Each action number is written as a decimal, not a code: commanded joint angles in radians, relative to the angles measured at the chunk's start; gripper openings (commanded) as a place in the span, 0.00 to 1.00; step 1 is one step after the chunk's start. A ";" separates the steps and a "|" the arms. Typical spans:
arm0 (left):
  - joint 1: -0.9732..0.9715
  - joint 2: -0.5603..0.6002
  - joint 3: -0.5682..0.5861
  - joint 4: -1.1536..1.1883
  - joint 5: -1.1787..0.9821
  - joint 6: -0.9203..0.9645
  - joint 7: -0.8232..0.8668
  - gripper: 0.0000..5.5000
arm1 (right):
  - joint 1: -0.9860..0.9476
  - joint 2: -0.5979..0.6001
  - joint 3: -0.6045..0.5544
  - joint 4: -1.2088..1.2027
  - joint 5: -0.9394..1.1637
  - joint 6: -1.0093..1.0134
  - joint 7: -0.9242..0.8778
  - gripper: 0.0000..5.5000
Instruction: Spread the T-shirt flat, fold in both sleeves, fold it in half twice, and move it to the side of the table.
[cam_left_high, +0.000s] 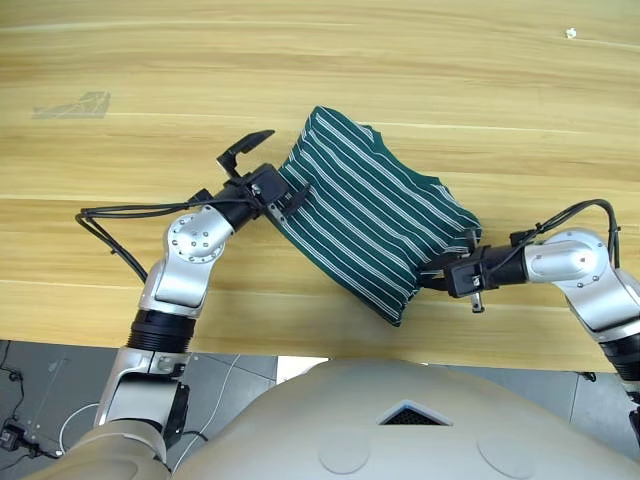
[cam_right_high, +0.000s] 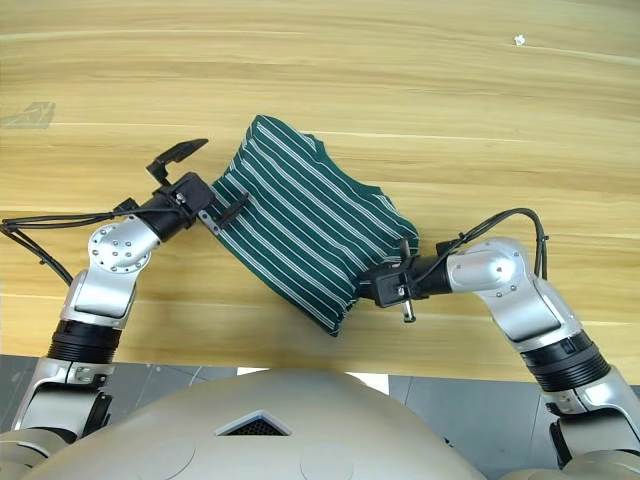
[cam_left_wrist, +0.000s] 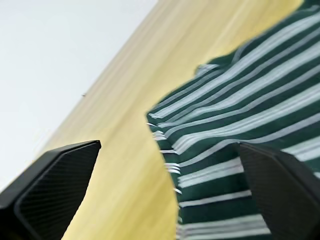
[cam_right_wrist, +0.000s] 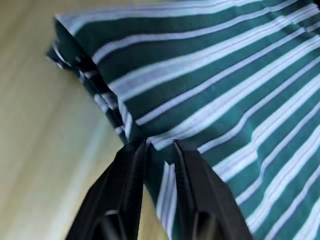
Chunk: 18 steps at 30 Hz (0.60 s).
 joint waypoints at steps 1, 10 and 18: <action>-0.031 -0.025 0.019 -0.001 0.001 -0.006 0.038 0.91 | 0.010 0.004 -0.009 -0.093 0.104 0.066 0.038 0.19; -0.049 -0.104 0.148 -0.045 -0.043 0.008 0.201 0.91 | -0.120 0.197 -0.035 -0.144 0.317 0.247 -0.065 0.19; -0.097 -0.198 0.206 -0.142 -0.080 0.039 0.308 0.91 | -0.459 0.523 0.040 0.489 0.013 0.096 -0.409 0.19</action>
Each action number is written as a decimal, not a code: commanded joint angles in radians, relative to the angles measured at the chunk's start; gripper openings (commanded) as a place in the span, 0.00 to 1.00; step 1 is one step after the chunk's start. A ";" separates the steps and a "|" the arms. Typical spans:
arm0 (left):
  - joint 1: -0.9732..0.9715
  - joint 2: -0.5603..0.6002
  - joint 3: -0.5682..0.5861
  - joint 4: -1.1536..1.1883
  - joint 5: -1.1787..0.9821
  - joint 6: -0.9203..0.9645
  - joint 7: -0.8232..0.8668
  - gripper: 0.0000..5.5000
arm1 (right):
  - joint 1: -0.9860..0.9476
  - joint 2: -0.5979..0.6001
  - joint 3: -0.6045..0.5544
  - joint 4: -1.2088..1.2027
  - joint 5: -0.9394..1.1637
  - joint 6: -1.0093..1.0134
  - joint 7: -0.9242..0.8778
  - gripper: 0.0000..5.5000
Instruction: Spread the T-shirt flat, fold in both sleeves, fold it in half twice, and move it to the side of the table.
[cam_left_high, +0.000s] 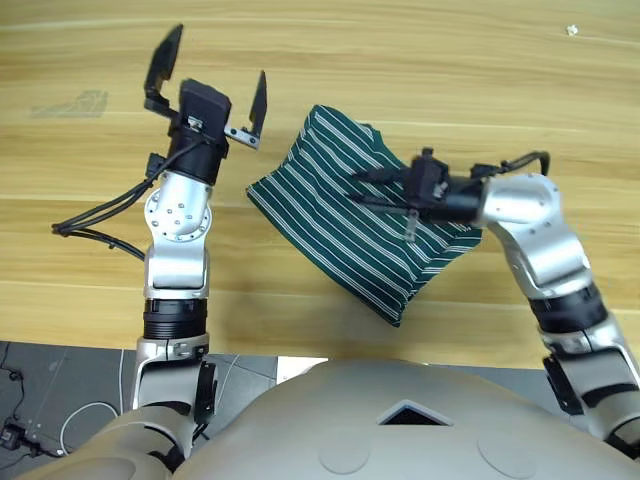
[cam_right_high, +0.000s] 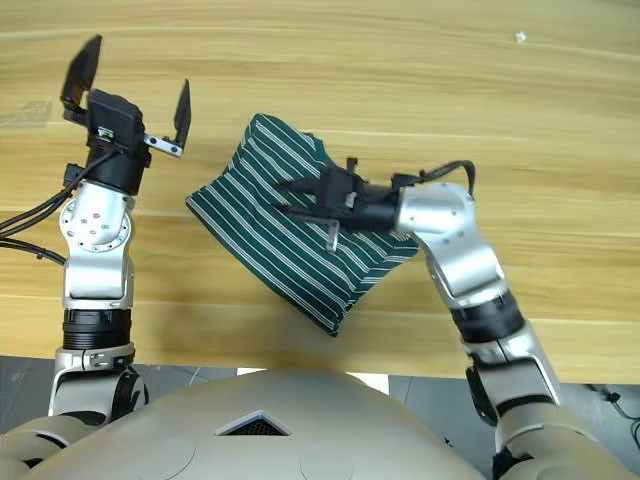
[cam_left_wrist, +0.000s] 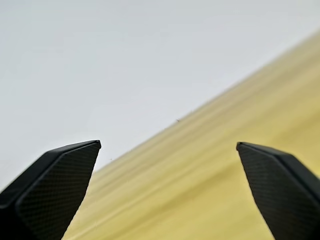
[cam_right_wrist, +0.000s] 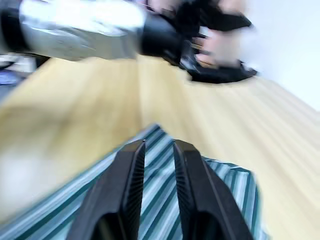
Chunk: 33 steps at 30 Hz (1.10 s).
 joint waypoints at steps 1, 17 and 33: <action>-0.022 -0.028 0.000 -0.028 -0.009 0.027 0.018 0.91 | -0.194 0.107 0.072 0.402 -0.211 -0.145 -0.138 0.19; -0.044 -0.063 -0.111 -0.022 0.078 -0.060 0.021 0.91 | -0.526 0.280 0.080 1.351 -0.455 -0.318 -0.456 0.19; 0.025 -0.044 -0.141 -0.029 0.136 -0.053 0.026 0.91 | -0.210 -0.164 0.054 0.819 -0.462 -0.368 -0.122 0.19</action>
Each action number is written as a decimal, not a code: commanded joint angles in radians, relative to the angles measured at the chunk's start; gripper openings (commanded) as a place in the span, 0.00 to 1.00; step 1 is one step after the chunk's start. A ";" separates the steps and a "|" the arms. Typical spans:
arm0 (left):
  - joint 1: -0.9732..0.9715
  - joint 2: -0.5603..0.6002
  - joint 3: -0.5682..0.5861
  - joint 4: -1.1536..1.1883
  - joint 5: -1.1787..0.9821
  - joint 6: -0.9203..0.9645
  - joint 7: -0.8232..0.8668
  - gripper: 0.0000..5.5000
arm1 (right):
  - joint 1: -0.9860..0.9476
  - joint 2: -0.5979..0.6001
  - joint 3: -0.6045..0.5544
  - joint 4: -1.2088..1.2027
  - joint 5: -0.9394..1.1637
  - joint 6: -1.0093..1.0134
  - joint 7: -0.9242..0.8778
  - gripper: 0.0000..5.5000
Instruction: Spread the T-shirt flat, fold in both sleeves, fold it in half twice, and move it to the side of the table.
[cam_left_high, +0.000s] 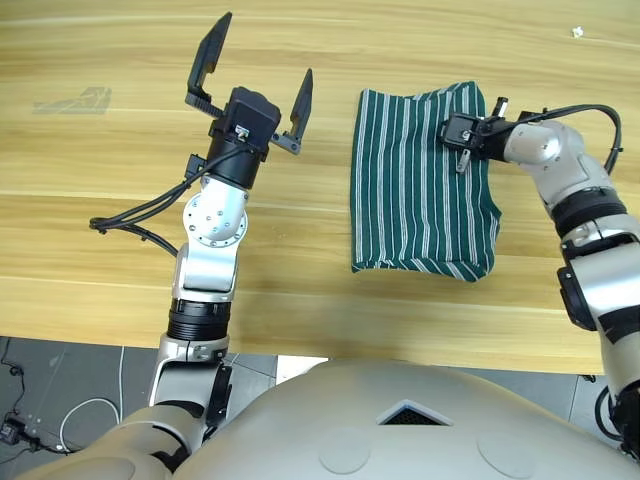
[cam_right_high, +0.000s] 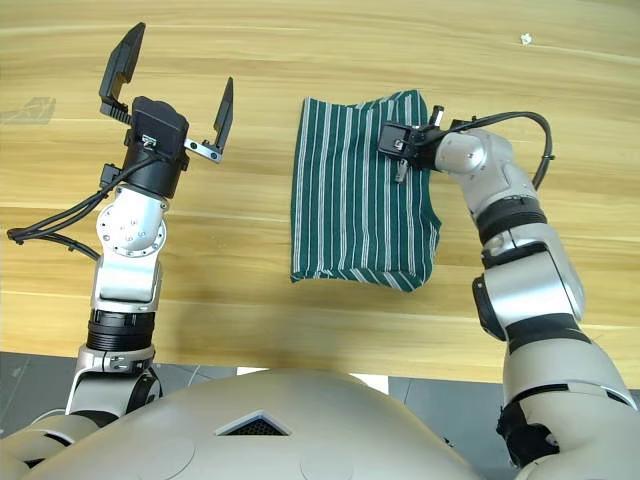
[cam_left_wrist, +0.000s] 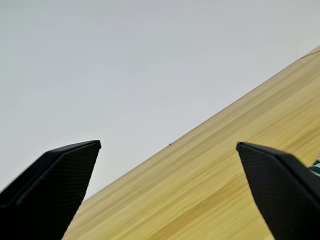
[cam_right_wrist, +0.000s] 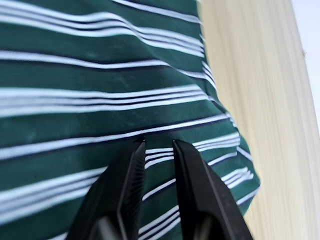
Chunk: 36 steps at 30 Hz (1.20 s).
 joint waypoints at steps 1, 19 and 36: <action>0.018 0.007 -0.016 0.000 0.030 0.004 -0.001 0.91 | 0.193 -0.052 -0.004 -0.227 0.025 0.072 0.102 0.19; 0.053 0.170 -0.027 -0.014 0.124 -0.111 -0.072 0.91 | 0.454 0.004 -0.368 -0.707 0.330 -0.137 -0.100 0.19; 0.185 0.603 -0.179 -0.065 0.240 -0.530 -0.409 0.63 | 0.940 -0.363 -0.526 -0.765 -0.206 -0.950 -0.166 0.44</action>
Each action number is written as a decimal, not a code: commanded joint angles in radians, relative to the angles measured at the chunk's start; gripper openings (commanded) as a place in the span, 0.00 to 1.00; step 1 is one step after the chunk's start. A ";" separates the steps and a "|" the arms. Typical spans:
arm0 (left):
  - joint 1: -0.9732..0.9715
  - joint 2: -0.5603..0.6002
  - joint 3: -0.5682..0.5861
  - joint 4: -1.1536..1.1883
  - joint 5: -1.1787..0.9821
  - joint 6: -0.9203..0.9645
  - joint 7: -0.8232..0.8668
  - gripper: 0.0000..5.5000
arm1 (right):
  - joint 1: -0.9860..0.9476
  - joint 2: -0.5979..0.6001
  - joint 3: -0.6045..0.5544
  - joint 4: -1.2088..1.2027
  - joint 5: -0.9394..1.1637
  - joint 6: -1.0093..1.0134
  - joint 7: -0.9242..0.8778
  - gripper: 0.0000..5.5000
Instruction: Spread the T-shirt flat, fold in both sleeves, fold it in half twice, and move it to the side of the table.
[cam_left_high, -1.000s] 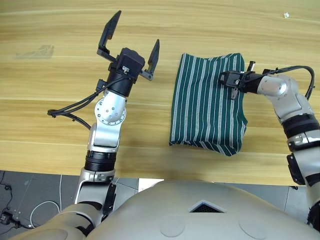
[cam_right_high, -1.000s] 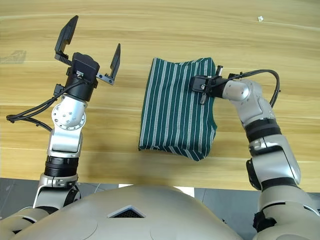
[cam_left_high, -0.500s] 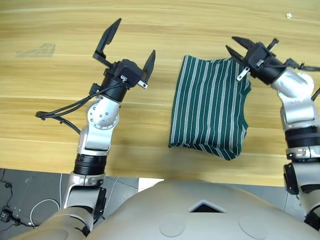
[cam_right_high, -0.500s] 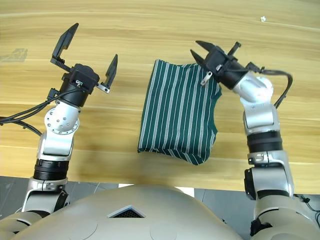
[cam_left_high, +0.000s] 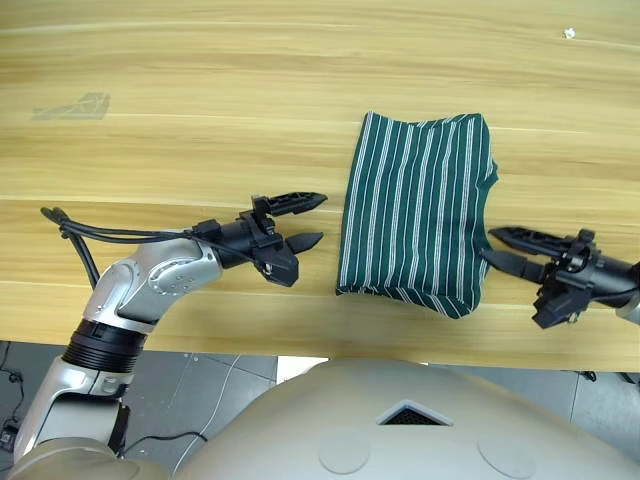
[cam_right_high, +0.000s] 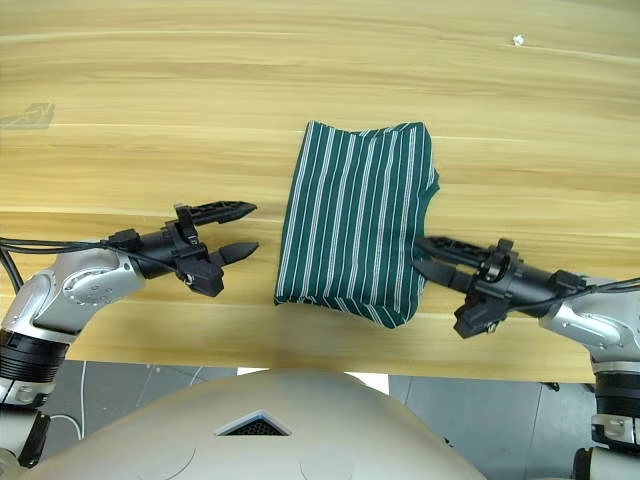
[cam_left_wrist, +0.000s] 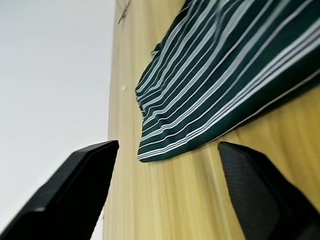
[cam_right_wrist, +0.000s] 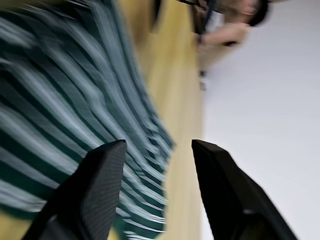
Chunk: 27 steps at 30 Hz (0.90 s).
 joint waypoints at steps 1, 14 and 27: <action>0.046 0.042 -0.004 -0.023 0.022 -0.006 -0.037 0.63 | -0.014 0.002 0.071 0.026 -0.051 0.007 -0.004 0.44; 0.111 -0.020 -0.115 0.053 0.026 0.037 -0.101 0.63 | -0.102 -0.059 0.228 0.134 0.003 0.080 -0.019 0.44; 0.028 -0.081 -0.189 0.132 0.070 -0.020 -0.061 0.63 | -0.172 -0.126 0.260 0.091 0.292 0.185 0.031 0.44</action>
